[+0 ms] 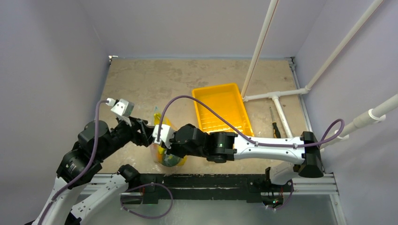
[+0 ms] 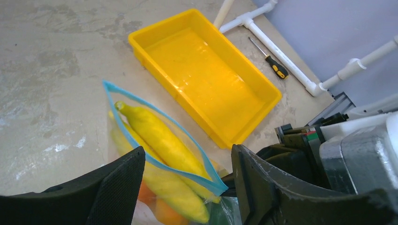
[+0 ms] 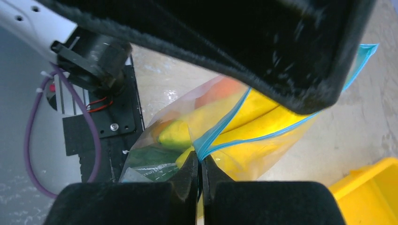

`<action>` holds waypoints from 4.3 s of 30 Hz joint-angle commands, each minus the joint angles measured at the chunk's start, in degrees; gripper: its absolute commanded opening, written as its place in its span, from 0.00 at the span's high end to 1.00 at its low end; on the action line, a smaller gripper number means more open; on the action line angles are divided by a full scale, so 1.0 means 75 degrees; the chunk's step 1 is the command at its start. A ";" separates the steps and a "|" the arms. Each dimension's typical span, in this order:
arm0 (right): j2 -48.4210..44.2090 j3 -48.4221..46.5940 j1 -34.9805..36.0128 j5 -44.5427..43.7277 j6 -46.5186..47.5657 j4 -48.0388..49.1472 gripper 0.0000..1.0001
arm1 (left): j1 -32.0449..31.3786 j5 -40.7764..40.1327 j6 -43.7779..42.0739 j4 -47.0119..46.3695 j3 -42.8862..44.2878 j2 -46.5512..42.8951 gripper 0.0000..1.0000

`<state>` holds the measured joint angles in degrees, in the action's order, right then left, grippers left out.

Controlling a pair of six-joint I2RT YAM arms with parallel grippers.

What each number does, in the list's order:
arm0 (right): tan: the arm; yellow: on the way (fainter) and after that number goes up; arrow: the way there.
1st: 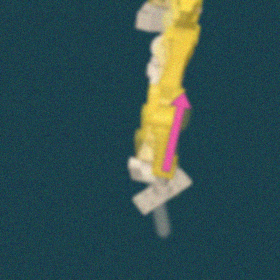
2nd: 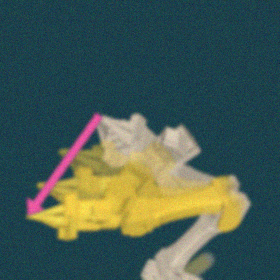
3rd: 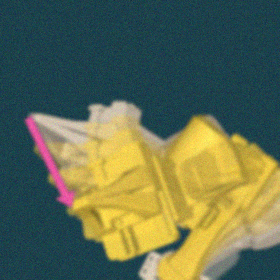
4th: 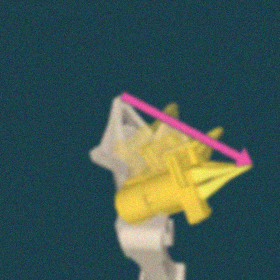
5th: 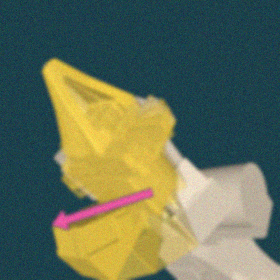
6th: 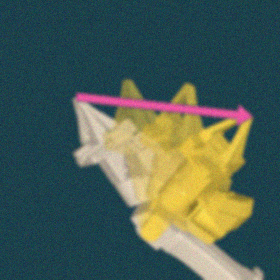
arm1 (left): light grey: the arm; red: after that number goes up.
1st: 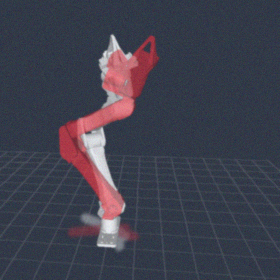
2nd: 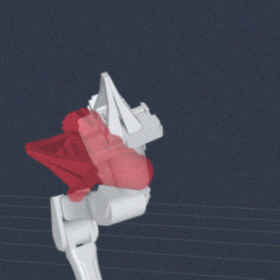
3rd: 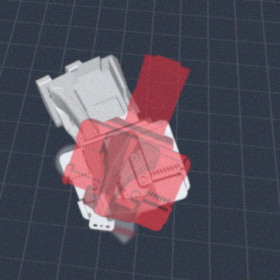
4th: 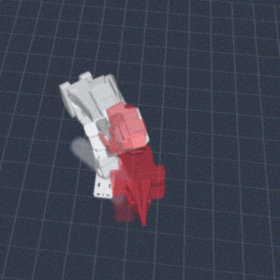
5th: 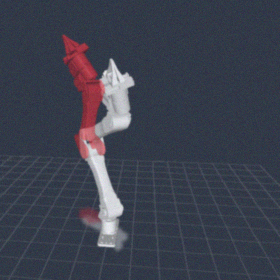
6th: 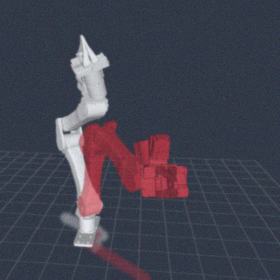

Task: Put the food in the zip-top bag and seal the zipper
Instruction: Pick up the zipper food storage bag at the center of the board, then adjust the zipper on the food storage bag.

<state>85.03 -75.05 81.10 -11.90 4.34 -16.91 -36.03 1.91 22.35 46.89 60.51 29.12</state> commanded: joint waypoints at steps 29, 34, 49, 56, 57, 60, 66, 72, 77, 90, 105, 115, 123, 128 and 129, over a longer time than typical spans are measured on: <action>-0.1422 -0.1484 0.0028 0.4084 0.2783 -0.1736 1.00 | -0.0423 0.6095 -0.2717 -0.0917 0.0386 -0.0221 0.29; -0.1586 -0.1441 0.0027 0.4399 0.2764 -0.1700 1.00 | -0.0892 0.5946 -0.2804 -0.0675 0.0366 -0.0010 0.28; -0.1506 -0.1544 0.0121 0.4499 0.2695 -0.1727 1.00 | -0.1851 0.5883 -0.2762 -0.0561 0.0162 0.0439 0.18; -0.1555 -0.1686 0.0120 0.4268 0.2595 -0.1779 1.00 | -0.2204 0.5653 -0.2555 -0.0532 -0.0125 0.0376 0.13; -0.1538 -0.1724 0.0123 0.4244 0.2581 -0.1804 1.00 | -0.2226 0.5590 -0.2555 -0.0513 -0.0139 0.0390 0.13; -0.1543 -0.1790 0.0126 0.4159 0.2534 -0.1847 1.00 | -0.2333 0.5435 -0.2569 -0.0468 -0.0163 0.0437 0.13; -0.1570 -0.1855 0.0128 0.3970 0.2418 -0.1812 1.00 | -0.2660 0.4919 -0.2608 -0.0399 -0.0196 0.0610 0.38; -0.1605 -0.1753 0.0120 0.3866 0.2321 -0.1811 1.00 | -0.2810 0.4523 -0.2754 -0.0293 -0.0063 0.0637 1.00; -0.1714 -0.1663 0.0120 0.3532 0.2180 -0.1617 1.00 | -0.2801 0.4280 -0.2804 -0.0290 -0.0032 0.0576 1.00; -0.3732 0.0255 0.0120 0.1335 0.0541 0.0880 0.53 | -0.2811 0.3297 -0.2640 -0.0294 0.0033 0.0718 1.00; -0.5181 0.2654 0.0123 0.0894 -0.1366 0.3250 0.46 | -0.2803 0.1682 -0.1878 -0.1105 0.0197 -0.0119 1.00; -0.4756 0.3372 0.0120 0.0872 -0.1883 0.4585 0.48 | -0.2803 0.1363 -0.1796 -0.1217 0.0355 -0.0356 1.00; -0.4094 0.3300 0.0125 0.1125 -0.1903 0.4994 0.53 | -0.2808 0.1293 -0.1739 -0.1259 0.0416 -0.0580 1.00; -0.3828 0.3242 0.0120 0.1089 -0.1827 0.5097 0.62 | -0.2803 0.1357 -0.1711 -0.1263 0.0440 -0.0691 1.00; -0.3789 0.3218 0.0120 0.1019 -0.1816 0.5101 0.63 | -0.2796 0.1353 -0.1705 -0.1252 0.0446 -0.0711 1.00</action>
<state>55.90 -50.11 81.80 -3.53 -9.37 18.20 -56.77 12.14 8.38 42.54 60.99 24.93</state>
